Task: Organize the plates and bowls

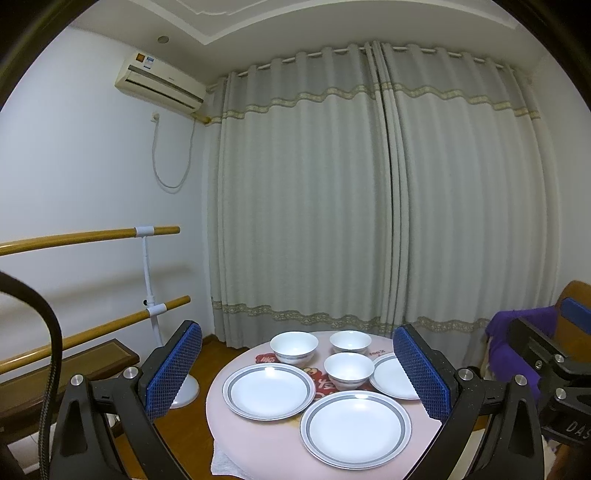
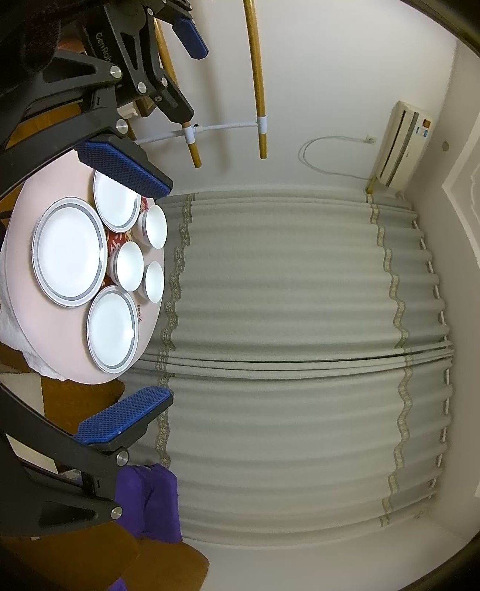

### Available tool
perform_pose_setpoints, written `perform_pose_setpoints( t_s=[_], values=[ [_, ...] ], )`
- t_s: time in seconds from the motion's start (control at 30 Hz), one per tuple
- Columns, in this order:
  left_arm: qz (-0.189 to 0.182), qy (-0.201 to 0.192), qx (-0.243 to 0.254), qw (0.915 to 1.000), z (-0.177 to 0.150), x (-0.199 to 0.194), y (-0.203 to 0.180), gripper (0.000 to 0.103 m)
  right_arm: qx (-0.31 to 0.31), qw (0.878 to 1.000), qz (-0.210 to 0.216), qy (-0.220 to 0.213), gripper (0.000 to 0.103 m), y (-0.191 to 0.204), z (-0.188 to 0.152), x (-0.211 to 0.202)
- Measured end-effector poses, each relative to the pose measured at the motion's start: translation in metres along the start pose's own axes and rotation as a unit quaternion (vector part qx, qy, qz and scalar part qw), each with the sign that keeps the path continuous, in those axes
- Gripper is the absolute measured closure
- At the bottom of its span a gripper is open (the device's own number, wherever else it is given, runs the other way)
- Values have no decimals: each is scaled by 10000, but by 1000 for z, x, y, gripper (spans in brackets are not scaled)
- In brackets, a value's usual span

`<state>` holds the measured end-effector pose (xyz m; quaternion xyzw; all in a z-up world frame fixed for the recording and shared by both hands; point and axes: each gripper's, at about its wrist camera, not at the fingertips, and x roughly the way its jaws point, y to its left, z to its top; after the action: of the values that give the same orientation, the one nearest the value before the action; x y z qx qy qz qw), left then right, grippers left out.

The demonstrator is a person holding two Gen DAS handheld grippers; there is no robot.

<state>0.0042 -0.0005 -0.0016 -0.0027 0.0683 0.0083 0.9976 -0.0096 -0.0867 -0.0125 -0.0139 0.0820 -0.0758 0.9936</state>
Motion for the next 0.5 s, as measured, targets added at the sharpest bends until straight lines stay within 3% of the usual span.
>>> perform_pose_setpoints(
  t_s=[0.5],
  values=[
    [-26, -6, 45, 10000, -1, -4, 0, 0, 35, 10000, 33, 28, 0, 0, -1, -2]
  ],
)
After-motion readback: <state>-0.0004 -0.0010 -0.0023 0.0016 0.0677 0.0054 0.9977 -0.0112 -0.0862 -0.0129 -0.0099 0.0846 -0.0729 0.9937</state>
